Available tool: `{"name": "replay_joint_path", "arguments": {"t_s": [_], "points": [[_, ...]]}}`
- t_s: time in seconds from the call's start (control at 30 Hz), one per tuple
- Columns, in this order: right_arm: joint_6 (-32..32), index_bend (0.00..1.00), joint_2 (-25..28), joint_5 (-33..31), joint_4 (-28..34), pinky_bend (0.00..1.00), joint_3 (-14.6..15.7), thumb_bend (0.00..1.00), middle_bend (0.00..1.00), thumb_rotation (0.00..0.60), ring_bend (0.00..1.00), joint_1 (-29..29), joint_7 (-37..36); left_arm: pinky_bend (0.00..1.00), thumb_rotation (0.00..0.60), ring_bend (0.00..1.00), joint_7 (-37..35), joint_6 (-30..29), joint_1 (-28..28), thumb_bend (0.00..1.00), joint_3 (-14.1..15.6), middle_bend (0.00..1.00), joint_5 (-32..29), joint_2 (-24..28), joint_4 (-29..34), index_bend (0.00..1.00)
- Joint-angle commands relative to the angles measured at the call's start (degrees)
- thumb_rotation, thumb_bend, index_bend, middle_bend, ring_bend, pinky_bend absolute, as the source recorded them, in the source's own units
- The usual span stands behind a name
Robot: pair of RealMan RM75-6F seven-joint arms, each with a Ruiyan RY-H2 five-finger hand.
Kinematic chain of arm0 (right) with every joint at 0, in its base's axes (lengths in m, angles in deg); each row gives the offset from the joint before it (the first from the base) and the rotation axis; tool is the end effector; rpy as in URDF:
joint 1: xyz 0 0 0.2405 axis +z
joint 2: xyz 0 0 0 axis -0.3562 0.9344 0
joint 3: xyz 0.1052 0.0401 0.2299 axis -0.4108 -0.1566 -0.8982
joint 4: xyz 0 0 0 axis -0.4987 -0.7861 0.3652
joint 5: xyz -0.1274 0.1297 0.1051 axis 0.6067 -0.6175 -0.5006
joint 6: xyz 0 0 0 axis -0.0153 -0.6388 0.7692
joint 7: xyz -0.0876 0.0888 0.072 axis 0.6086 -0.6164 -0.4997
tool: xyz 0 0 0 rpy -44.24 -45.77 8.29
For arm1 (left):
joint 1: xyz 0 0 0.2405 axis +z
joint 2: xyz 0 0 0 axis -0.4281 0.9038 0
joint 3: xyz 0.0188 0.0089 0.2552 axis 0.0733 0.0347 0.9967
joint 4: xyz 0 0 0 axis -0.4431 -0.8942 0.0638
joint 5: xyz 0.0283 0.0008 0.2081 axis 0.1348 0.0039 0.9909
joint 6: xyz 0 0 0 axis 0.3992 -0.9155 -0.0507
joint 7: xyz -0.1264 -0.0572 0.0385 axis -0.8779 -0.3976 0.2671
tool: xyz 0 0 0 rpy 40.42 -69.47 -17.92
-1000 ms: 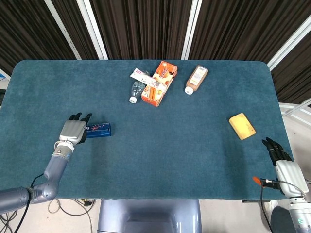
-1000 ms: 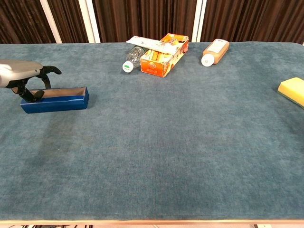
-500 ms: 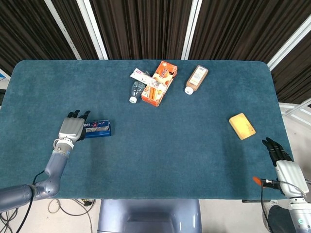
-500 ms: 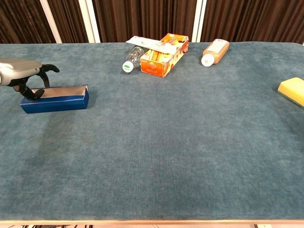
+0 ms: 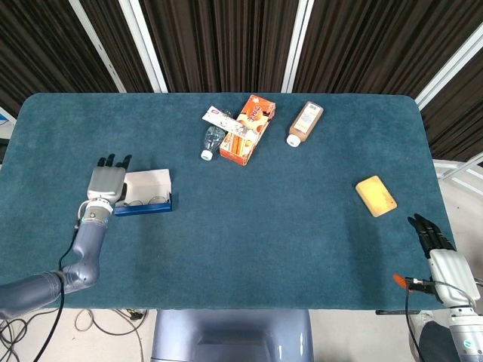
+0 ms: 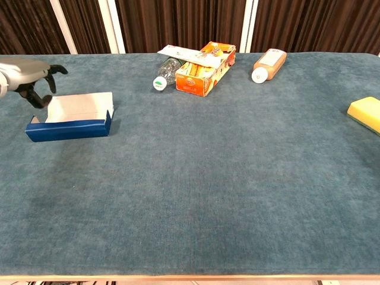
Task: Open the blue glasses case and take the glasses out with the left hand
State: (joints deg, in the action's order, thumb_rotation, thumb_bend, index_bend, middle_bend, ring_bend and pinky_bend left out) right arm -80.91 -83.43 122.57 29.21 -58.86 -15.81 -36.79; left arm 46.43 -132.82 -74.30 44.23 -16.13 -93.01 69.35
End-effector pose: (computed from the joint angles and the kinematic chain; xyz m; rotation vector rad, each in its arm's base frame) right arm -0.2916 -0.1787 0.1711 1.3469 -1.1187 0.9989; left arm -0.2393 0.4170 0.0299 -1.5825 -0.8793 -0.4252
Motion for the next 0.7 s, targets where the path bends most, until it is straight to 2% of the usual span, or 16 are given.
{"name": "replay_joint_path", "arguments": {"t_s": [0.03, 0.2, 0.3, 0.4, 0.47, 0.53, 0.6, 0.7], "points": [[-0.1, 0.00, 0.1, 0.0, 0.0, 0.19, 0.0, 0.13, 0.00, 0.600, 0.00, -0.1, -0.1, 0.11, 0.600, 0.00, 0.4, 0.3, -0.2, 0.53, -0.9, 0.25, -1.6, -1.2, -3.0, 0.03], [-0.2, 0.00, 0.2, 0.1, -0.1, 0.19, 0.0, 0.13, 0.00, 0.600, 0.00, -0.1, -0.3, 0.11, 0.600, 0.00, -2.1, -1.3, 1.5, 0.44, -1.8, 0.20, -0.4, 1.2, 0.0, 0.03], [-0.2, 0.00, 0.2, 0.2, -0.1, 0.19, 0.0, 0.13, 0.00, 0.600, 0.00, -0.1, -0.3, 0.12, 0.600, 0.00, -4.0, -2.7, 3.3, 0.39, -1.6, 0.18, 1.9, 4.6, 5.5, 0.03], [-0.2, 0.00, 0.2, 0.2, -0.1, 0.19, 0.0, 0.13, 0.00, 0.600, 0.00, -0.1, -0.4, 0.20, 0.600, 0.04, -5.7, -4.1, 5.4, 0.37, -0.6, 0.18, 4.9, 8.8, 12.6, 0.03], [-0.1, 0.00, 0.2, 0.2, 0.0, 0.19, 0.1, 0.13, 0.00, 0.600, 0.00, -0.1, -0.4, 0.35, 0.600, 0.16, -6.2, -5.0, 6.6, 0.36, 0.4, 0.28, 7.2, 11.7, 16.8, 0.03], [-0.2, 0.00, 0.2, 0.3, 0.0, 0.19, 0.1, 0.13, 0.00, 0.600, 0.00, -0.1, -0.4, 0.60, 0.600, 0.41, -6.4, -6.2, 7.6, 0.36, 1.4, 0.50, 9.8, 13.9, 19.9, 0.04], [-0.3, 0.00, 0.2, 0.4, 0.0, 0.19, 0.1, 0.13, 0.00, 0.600, 0.00, -0.2, -0.2, 0.75, 0.600, 0.58, -6.8, -7.1, 8.5, 0.36, 2.5, 0.66, 12.7, 15.5, 22.3, 0.05], [-0.4, 0.00, 0.1, 0.6, 0.1, 0.19, 0.1, 0.13, 0.00, 0.600, 0.00, -0.2, 0.0, 0.90, 0.600, 0.73, -7.6, -5.9, 9.3, 0.36, 3.7, 0.82, 13.9, 17.7, 25.7, 0.06]]}}
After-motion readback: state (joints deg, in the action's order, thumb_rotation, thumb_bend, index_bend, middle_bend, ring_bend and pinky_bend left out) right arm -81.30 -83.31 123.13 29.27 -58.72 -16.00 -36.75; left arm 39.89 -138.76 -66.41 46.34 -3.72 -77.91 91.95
